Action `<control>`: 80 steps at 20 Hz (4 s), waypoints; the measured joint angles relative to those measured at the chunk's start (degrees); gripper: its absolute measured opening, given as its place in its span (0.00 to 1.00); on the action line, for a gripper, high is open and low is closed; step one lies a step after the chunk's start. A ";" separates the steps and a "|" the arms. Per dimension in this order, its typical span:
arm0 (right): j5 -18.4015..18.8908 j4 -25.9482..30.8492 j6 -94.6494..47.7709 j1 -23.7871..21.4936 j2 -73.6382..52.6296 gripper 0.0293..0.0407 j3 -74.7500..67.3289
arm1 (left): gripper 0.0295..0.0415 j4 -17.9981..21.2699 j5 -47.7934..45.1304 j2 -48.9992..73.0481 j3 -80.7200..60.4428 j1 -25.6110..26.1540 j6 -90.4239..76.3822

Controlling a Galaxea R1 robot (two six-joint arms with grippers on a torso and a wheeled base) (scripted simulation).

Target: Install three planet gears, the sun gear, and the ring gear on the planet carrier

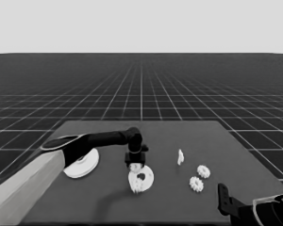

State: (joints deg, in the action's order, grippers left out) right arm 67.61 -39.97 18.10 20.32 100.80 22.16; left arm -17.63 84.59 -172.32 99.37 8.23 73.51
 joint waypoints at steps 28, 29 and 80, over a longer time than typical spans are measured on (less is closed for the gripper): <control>0.00 0.00 0.00 0.00 0.00 0.81 0.00 | 0.75 -0.10 -45.59 71.36 -75.07 -27.72 -93.01; 4.90 19.97 16.51 -15.19 6.81 0.91 14.23 | 0.75 -0.11 -45.69 71.53 -75.22 -27.77 -93.26; 19.89 22.66 63.46 -13.89 65.36 0.17 62.89 | 0.75 -0.14 -45.84 71.77 -75.43 -27.84 -93.61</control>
State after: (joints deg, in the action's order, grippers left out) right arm 87.51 -17.32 81.56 6.43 166.16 85.05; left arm -17.77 38.76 -100.55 23.94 -19.61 -20.10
